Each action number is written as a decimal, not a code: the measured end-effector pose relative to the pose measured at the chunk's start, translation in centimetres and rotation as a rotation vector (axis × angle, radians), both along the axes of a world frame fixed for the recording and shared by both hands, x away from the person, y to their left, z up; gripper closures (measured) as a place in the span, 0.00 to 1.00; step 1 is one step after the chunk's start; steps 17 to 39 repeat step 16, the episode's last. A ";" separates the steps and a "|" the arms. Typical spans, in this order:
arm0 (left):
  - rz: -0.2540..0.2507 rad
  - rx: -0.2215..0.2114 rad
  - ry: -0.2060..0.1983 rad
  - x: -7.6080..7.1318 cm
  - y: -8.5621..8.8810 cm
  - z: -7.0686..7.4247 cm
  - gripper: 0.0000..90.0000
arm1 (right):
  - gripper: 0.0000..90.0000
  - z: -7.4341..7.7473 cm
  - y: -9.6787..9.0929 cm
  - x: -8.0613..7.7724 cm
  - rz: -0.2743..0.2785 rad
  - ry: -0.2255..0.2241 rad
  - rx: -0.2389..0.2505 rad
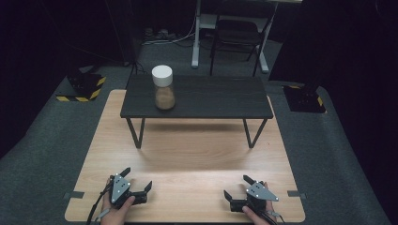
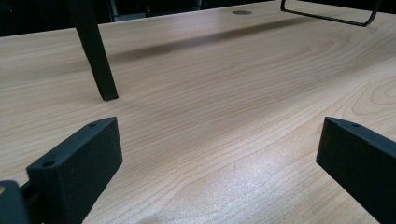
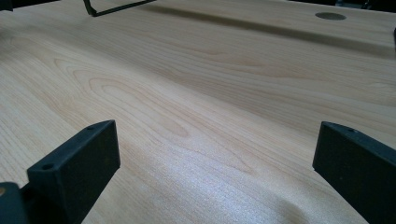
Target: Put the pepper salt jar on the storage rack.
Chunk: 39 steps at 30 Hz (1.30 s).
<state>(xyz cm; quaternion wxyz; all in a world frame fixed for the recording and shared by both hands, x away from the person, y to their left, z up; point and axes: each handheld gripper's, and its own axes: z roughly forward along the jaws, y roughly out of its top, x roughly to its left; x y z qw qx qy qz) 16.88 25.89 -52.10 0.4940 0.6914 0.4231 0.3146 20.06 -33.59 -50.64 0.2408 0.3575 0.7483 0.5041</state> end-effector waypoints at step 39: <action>-0.024 0.012 0.013 0.3 0.1 0.2 0.01 | 0.00 0.0 -0.1 0.1 0.007 0.003 0.000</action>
